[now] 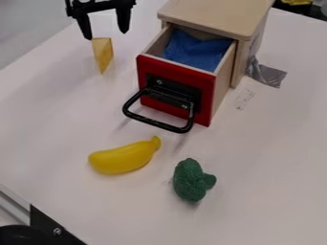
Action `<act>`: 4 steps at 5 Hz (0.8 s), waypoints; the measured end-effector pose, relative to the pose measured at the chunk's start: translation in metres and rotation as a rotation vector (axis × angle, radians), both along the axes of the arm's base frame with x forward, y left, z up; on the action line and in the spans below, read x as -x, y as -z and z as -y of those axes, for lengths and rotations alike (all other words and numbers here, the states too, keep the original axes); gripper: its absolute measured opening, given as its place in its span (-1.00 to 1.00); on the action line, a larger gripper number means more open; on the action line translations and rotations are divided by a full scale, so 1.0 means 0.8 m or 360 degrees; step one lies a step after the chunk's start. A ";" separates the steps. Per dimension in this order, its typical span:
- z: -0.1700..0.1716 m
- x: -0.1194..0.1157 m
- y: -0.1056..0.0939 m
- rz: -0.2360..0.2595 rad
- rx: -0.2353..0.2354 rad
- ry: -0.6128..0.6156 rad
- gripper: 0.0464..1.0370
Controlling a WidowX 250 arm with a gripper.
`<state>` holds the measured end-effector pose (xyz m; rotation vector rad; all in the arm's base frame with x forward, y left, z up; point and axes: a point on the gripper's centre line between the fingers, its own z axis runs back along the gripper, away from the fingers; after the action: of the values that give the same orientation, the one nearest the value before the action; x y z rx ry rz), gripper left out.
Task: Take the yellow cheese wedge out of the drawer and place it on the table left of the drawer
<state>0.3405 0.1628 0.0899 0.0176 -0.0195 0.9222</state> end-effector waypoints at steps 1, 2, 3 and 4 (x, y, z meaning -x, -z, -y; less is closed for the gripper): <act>0.032 -0.001 -0.007 0.0028 -0.0020 0.0125 0.93; 0.055 0.007 -0.017 0.0050 -0.0031 0.0212 0.93; 0.080 0.013 -0.025 0.0079 -0.0023 0.0308 0.93; 0.087 0.016 -0.032 0.0104 -0.0013 0.0336 0.93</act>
<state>0.3277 0.0929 0.1159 -0.0067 -0.0843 0.7114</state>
